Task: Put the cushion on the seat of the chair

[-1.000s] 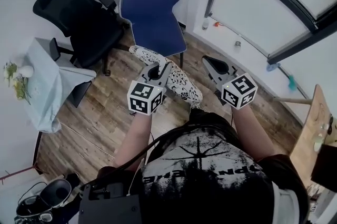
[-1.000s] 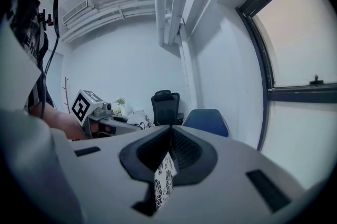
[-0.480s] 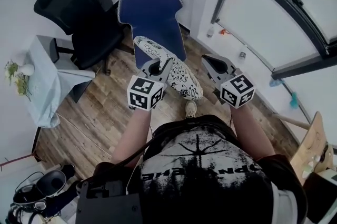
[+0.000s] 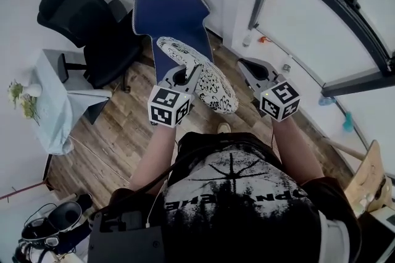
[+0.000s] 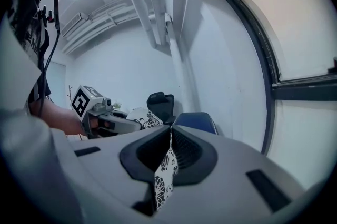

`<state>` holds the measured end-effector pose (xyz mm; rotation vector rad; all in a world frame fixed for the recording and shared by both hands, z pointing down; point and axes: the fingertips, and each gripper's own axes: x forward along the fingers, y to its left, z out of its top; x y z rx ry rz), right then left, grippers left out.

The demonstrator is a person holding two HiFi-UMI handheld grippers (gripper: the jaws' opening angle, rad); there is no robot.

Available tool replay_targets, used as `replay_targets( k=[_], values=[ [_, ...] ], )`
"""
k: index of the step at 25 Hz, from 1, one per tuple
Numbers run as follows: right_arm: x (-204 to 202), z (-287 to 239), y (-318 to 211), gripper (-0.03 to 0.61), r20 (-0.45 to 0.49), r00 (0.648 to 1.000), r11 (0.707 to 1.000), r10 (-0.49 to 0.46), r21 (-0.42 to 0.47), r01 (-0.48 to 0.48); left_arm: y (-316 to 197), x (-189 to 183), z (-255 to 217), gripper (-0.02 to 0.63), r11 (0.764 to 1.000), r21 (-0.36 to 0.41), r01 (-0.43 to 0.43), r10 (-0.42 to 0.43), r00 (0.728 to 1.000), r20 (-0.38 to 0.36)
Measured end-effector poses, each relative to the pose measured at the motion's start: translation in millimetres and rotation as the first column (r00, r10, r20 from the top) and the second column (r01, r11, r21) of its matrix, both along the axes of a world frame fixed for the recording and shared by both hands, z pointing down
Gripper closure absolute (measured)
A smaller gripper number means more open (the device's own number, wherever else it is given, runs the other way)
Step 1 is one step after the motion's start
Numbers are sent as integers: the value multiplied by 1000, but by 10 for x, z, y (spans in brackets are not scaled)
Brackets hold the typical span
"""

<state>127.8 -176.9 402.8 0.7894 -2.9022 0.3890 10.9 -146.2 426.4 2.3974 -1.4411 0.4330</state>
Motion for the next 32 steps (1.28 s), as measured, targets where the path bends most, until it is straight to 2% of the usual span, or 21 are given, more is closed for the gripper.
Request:
replay_targets(
  k=[8, 15, 23, 28, 32],
  values=[
    [-12, 118, -207, 558, -14, 1000, 1000, 7, -27, -7, -267, -53, 138, 591, 1000, -29, 3, -3, 1000, -4],
    [-265, 282, -436, 558, -32, 999, 997, 36, -71, -38, -589, -180, 360, 591, 995, -80, -60, 58, 998, -21],
    [-571, 518, -800, 558, -63, 995, 987, 81, -134, -89, -1069, -355, 681, 591, 983, -124, -136, 127, 989, -81],
    [-759, 750, -963, 558, -90, 991, 976, 94, -188, -109, -1413, -494, 1030, 592, 970, -192, -146, 119, 982, -145],
    [-900, 968, -1108, 558, -115, 989, 967, 95, -225, -119, -1650, -594, 1370, 591, 958, -242, -155, 120, 981, -153]
  ],
)
